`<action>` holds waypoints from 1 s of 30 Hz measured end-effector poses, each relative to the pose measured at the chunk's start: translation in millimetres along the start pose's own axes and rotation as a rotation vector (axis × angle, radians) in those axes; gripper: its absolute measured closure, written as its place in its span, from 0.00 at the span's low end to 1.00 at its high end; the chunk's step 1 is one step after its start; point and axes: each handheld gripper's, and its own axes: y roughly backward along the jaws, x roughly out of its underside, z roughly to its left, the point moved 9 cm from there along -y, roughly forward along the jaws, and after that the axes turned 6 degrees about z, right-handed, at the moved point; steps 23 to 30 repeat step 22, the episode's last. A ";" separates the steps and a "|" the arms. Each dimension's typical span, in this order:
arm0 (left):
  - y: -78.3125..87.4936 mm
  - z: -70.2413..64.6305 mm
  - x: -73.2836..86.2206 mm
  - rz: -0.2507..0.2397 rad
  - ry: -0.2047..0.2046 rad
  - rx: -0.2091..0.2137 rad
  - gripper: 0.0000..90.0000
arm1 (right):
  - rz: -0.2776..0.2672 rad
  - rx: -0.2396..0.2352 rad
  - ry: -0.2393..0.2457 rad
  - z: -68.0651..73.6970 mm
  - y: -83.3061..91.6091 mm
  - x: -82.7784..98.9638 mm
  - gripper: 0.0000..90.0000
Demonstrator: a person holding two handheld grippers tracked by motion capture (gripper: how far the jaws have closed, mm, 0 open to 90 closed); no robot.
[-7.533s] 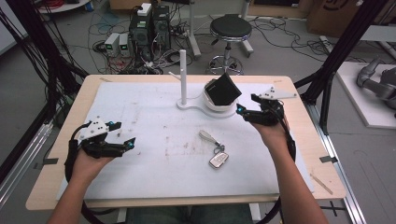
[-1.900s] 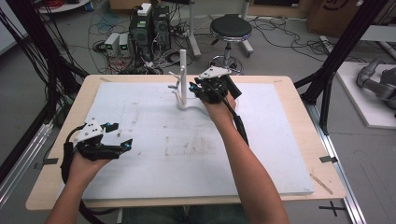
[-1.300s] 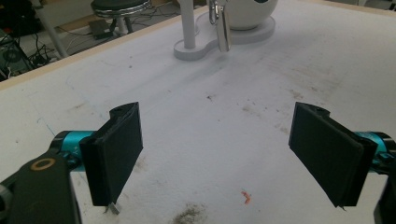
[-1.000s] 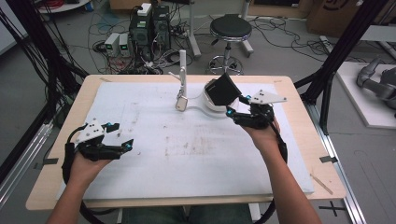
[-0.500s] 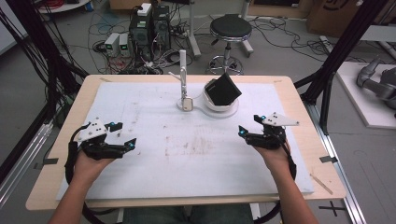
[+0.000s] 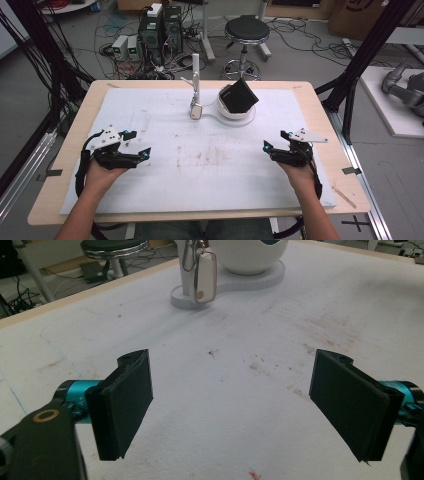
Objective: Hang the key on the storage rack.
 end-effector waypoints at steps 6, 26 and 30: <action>-1.6 0.4 0.7 0.008 -0.004 0.003 0.19 | -0.010 0.010 -0.007 -3.9 3.0 1.1 0.24; -1.1 0.0 0.7 0.007 -0.002 0.003 0.19 | 0.003 0.019 -0.016 -6.7 0.4 3.7 0.24; -1.1 0.0 0.7 0.007 -0.002 0.003 0.19 | 0.003 0.019 -0.016 -6.7 0.4 3.7 0.24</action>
